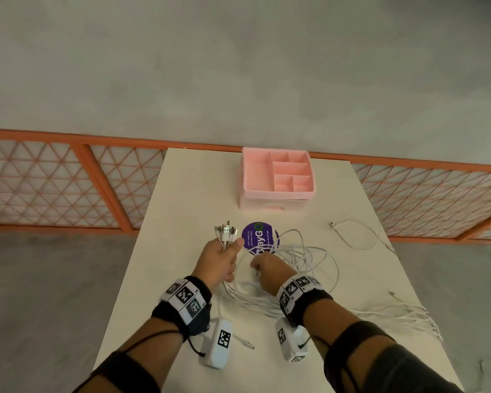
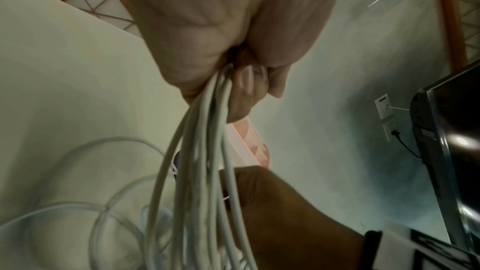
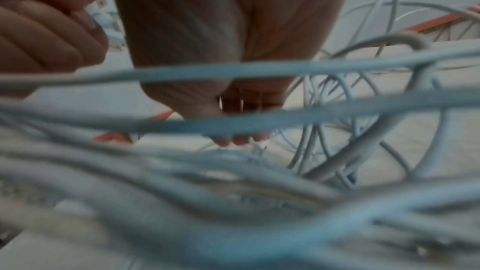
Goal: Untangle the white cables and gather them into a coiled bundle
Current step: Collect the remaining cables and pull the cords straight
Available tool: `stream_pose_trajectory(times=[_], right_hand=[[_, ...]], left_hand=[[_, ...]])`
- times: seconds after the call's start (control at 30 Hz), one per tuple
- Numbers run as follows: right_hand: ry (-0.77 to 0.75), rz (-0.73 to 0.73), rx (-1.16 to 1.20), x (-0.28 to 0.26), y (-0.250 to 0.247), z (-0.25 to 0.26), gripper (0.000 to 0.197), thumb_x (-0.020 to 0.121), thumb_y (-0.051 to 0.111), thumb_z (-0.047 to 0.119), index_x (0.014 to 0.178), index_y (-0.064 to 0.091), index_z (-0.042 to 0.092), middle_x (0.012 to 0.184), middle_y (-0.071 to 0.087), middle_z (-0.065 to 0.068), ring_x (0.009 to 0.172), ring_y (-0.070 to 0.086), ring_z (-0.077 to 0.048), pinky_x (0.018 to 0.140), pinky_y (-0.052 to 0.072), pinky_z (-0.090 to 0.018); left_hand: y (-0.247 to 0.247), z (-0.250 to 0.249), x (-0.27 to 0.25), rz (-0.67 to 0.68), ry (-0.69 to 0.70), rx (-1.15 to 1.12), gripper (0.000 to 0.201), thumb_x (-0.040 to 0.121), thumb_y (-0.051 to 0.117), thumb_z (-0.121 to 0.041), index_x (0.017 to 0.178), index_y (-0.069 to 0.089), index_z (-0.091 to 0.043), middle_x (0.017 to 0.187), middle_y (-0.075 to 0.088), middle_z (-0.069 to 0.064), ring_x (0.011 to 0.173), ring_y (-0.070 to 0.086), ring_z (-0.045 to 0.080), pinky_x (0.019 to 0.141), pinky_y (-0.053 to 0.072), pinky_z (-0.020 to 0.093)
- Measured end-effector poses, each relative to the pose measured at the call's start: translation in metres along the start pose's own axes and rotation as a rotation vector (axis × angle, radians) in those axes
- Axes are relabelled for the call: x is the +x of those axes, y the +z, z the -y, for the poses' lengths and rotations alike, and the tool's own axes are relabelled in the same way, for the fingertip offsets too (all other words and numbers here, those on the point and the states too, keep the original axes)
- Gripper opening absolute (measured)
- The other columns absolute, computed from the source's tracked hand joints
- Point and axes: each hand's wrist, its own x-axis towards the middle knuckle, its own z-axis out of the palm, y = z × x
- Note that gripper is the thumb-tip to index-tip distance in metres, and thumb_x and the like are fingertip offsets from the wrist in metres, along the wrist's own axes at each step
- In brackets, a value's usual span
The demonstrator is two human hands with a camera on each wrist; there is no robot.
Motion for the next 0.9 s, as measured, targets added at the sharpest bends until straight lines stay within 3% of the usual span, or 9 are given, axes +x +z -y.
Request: stream_pose_trajectory(times=[0.2,0.3,0.37,0.47,0.6,0.7,0.77,0.83,0.9], right_hand=[[-0.012,-0.414,0.586,-0.006,-0.057,0.012,0.01,0.09,0.066,0.013,0.082,0.071,0.015,0.073,0.069,0.004,0.063,0.061,-0.004,0.066,0.049,-0.022],[-0.063,-0.568,0.99,-0.009,-0.085,0.03,0.01,0.089,0.069,0.008,0.083,0.064,0.002,0.08,0.072,-0.006,0.071,0.066,-0.013,0.074,0.054,-0.027],[-0.118,-0.507,1.184,-0.011,-0.093,0.042,0.014,0.094,0.061,0.006,0.088,0.057,-0.006,0.071,0.068,-0.012,0.063,0.065,-0.02,0.069,0.055,-0.032],[-0.129,-0.462,1.076,-0.014,-0.09,0.052,0.026,0.099,0.058,0.021,0.092,0.058,-0.005,0.054,0.059,-0.006,0.043,0.051,-0.018,0.049,0.045,-0.029],[-0.075,-0.496,0.909,-0.009,-0.077,0.05,0.023,0.097,0.061,0.032,0.095,0.069,0.01,0.048,0.053,0.003,0.043,0.045,-0.014,0.049,0.04,-0.024],[-0.068,-0.46,0.772,-0.003,-0.065,0.049,0.022,0.1,0.051,0.019,0.111,0.069,0.011,0.08,0.062,0.006,0.069,0.06,-0.004,0.07,0.047,-0.02],[-0.06,-0.45,0.686,0.001,-0.057,0.048,0.033,0.1,0.043,0.01,0.127,0.062,0.013,0.103,0.053,0.0,0.09,0.057,-0.001,0.085,0.046,-0.017],[-0.05,-0.465,0.659,0.0,-0.056,0.046,0.037,0.1,0.042,0.009,0.134,0.058,0.017,0.108,0.051,-0.002,0.091,0.058,-0.005,0.086,0.048,-0.018],[-0.024,-0.487,0.695,0.0,-0.059,0.042,0.037,0.099,0.049,0.012,0.135,0.056,0.018,0.106,0.061,-0.002,0.09,0.064,-0.013,0.087,0.055,-0.03]], left_hand=[[0.006,-0.01,0.003,0.044,0.012,-0.045,0.033,0.101,0.057,-0.03,0.075,0.039,-0.02,0.055,0.03,-0.006,0.045,0.027,0.01,0.042,0.026,0.022],[0.008,-0.014,0.003,0.069,0.013,-0.112,0.03,0.101,0.055,-0.032,0.077,0.042,-0.018,0.056,0.031,-0.004,0.046,0.029,0.011,0.045,0.03,0.024],[0.008,-0.017,0.002,0.084,0.026,-0.157,0.029,0.102,0.053,-0.032,0.079,0.051,-0.014,0.057,0.033,-0.002,0.046,0.03,0.012,0.046,0.032,0.024],[0.008,-0.02,0.0,0.097,0.041,-0.191,0.033,0.103,0.049,-0.034,0.078,0.051,-0.012,0.055,0.038,0.0,0.045,0.034,0.014,0.046,0.037,0.027],[0.01,-0.021,-0.001,0.079,0.079,-0.204,0.037,0.103,0.046,-0.039,0.079,0.047,-0.011,0.054,0.035,0.0,0.042,0.035,0.013,0.044,0.039,0.027],[0.014,-0.022,0.0,0.07,0.083,-0.174,0.038,0.102,0.046,-0.041,0.077,0.048,-0.012,0.054,0.034,-0.001,0.042,0.034,0.012,0.043,0.038,0.026],[0.018,-0.025,0.003,0.061,0.083,-0.164,0.039,0.103,0.046,-0.039,0.076,0.049,-0.012,0.054,0.034,0.0,0.041,0.033,0.012,0.044,0.036,0.026],[0.024,-0.027,0.007,0.049,0.084,-0.141,0.039,0.104,0.045,-0.038,0.076,0.051,-0.011,0.053,0.033,-0.001,0.042,0.032,0.012,0.045,0.036,0.026],[0.029,-0.028,0.011,0.033,0.09,-0.115,0.039,0.104,0.046,-0.037,0.081,0.057,-0.008,0.052,0.034,-0.002,0.043,0.031,0.012,0.046,0.035,0.026]])
